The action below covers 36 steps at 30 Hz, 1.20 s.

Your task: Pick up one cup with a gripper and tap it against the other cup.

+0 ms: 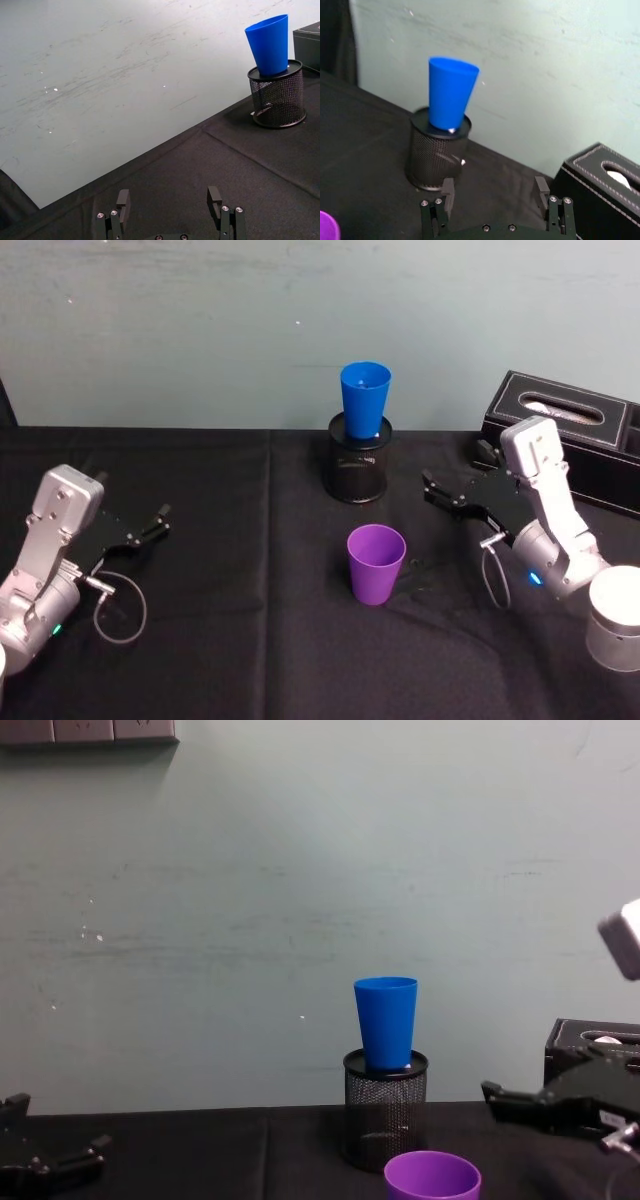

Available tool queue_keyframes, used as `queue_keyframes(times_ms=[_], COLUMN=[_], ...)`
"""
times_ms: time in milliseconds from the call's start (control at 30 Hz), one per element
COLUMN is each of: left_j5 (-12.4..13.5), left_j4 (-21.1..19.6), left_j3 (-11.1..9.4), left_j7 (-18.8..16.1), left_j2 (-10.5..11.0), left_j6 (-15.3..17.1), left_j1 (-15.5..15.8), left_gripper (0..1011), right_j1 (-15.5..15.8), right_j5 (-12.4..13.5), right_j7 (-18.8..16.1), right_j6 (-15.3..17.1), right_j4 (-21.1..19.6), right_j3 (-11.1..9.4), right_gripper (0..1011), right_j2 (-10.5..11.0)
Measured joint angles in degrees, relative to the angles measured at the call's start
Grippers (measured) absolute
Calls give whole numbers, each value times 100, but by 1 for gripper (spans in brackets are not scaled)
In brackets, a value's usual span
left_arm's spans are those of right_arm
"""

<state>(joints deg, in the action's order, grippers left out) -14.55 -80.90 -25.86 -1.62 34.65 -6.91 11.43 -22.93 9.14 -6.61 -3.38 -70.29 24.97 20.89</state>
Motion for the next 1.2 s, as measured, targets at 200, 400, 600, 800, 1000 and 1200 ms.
queue_keyframes(times_ms=[200, 400, 600, 800, 1000, 1200], left_j5=[0, 0, 0, 0, 0, 0], left_j4=[0, 0, 0, 0, 0, 0], left_j3=[0, 0, 0, 0, 0, 0], left_j7=[0, 0, 0, 0, 0, 0], left_j2=[0, 0, 0, 0, 0, 0], left_j6=[0, 0, 0, 0, 0, 0], left_j1=[0, 0, 0, 0, 0, 0], left_gripper=[1011, 1011, 1011, 1011, 1011, 1011], right_j1=[-62, -70, -63, -60, -57, -54], right_j5=[-131, -135, -141, -144, -148, -151], right_j7=[15, -13, 12, 26, 42, 47], right_j6=[131, 166, 153, 144, 138, 135], right_j4=[148, 160, 153, 144, 140, 135], right_j3=[-9, -21, -19, -17, -14, -13], right_gripper=[1003, 1003, 1002, 1003, 1003, 1003], right_j2=[-69, -74, -74, -74, -74, -74])
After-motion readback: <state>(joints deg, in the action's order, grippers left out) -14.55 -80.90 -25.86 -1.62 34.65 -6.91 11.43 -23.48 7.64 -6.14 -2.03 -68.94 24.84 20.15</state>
